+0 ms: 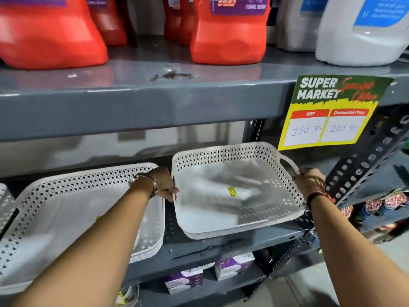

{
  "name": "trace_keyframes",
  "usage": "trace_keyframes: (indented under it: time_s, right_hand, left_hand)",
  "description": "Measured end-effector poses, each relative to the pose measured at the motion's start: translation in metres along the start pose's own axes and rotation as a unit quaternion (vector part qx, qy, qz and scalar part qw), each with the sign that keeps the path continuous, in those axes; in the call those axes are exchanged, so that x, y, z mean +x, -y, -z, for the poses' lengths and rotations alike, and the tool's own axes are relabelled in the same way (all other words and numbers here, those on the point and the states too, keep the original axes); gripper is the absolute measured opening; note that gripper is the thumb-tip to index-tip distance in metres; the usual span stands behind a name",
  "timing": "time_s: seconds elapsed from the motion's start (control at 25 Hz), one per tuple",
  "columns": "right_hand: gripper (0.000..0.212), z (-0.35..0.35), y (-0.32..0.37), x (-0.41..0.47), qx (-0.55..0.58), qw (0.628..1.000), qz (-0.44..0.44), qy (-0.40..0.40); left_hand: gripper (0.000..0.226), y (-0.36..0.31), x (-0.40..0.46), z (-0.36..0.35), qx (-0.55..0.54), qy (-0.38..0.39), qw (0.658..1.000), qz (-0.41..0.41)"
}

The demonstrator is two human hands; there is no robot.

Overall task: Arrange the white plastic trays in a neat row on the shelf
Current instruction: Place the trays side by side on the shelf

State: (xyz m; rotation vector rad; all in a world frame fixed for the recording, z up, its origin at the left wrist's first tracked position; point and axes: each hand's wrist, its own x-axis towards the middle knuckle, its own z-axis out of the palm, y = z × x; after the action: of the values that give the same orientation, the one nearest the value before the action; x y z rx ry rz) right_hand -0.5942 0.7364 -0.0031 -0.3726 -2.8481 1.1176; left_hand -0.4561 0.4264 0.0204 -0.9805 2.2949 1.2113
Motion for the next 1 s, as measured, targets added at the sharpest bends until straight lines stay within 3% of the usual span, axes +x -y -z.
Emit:
trace_keyframes:
  time_s: [0.4,0.52,0.64,0.72,0.84,0.88,1.0]
  right_hand:
    - [0.025,-0.016,-0.005,-0.003,-0.111,0.993,0.013,0.023]
    - [0.033,-0.039,0.025,-0.031,-0.136,0.981,0.131,-0.033]
    - [0.044,-0.085,0.074,-0.089,-0.04,0.96,0.259,0.102]
    - [0.053,-0.113,0.104,-0.135,0.0,0.935,0.271,0.229]
    - [0.066,-0.146,0.125,-0.182,-0.024,0.913,0.257,0.317]
    - [0.066,-0.154,0.128,-0.189,-0.044,0.912,0.263,0.312]
    - [0.056,-0.177,0.135,-0.205,-0.091,0.922,0.274,0.257]
  left_hand:
    - [0.038,0.003,-0.006,-0.006,0.162,-0.064,0.984,-0.035]
    - [0.031,0.006,-0.013,0.007,0.145,-0.145,0.976,-0.079]
    - [0.036,0.044,-0.025,0.035,0.174,-0.367,0.907,-0.114]
    - [0.031,0.091,-0.035,0.064,0.17,-0.487,0.848,-0.118]
    - [0.043,0.169,-0.041,0.103,0.218,-0.553,0.8,-0.087]
    - [0.05,0.191,-0.041,0.115,0.21,-0.548,0.807,-0.061]
    - [0.063,0.24,-0.046,0.14,0.126,-0.455,0.881,0.036]
